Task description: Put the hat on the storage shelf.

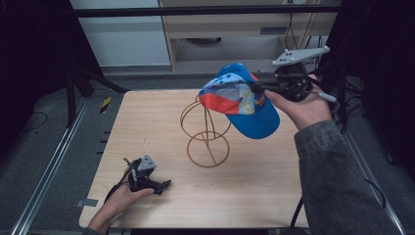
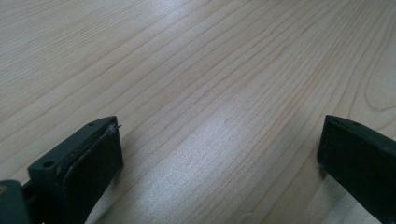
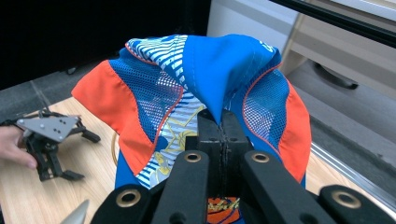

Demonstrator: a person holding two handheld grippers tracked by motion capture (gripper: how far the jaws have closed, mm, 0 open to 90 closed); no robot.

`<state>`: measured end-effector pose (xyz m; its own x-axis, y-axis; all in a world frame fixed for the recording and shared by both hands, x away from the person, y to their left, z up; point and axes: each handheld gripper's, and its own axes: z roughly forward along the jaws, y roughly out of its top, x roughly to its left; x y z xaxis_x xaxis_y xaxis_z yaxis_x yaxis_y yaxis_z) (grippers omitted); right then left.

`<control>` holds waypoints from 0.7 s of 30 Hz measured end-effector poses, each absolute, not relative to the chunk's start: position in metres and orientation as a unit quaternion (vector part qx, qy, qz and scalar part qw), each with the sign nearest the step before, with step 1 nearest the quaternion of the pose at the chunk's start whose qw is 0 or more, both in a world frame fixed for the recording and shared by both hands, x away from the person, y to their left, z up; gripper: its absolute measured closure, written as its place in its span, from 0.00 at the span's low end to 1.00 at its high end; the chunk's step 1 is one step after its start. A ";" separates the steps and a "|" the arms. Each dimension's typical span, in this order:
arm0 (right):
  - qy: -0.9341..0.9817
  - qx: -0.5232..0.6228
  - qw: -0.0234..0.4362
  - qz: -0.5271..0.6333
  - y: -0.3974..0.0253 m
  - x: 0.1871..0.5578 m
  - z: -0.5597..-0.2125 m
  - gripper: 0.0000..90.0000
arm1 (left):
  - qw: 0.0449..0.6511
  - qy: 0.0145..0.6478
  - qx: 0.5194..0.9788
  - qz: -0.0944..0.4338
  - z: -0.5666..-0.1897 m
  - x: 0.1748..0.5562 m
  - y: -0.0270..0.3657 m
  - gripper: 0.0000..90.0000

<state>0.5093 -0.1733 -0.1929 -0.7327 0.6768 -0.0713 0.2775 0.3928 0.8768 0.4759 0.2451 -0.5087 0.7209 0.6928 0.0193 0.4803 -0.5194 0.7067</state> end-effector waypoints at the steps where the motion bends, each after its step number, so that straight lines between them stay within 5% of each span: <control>1: 0.813 0.288 0.210 0.461 -0.160 0.517 -0.191 1.00 | 0.351 0.341 0.859 0.151 -0.509 0.476 0.245 0.00; 21: 0.850 0.269 0.185 0.413 -0.095 0.558 -0.198 1.00 | 0.351 0.341 0.859 0.151 -0.509 0.477 0.245 0.00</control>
<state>0.5581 -0.0949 -0.1984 -0.7873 0.6095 -0.0925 0.3044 0.5149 0.8014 0.4767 0.2447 -0.5087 0.7215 0.6922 0.0197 0.4797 -0.5202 0.7066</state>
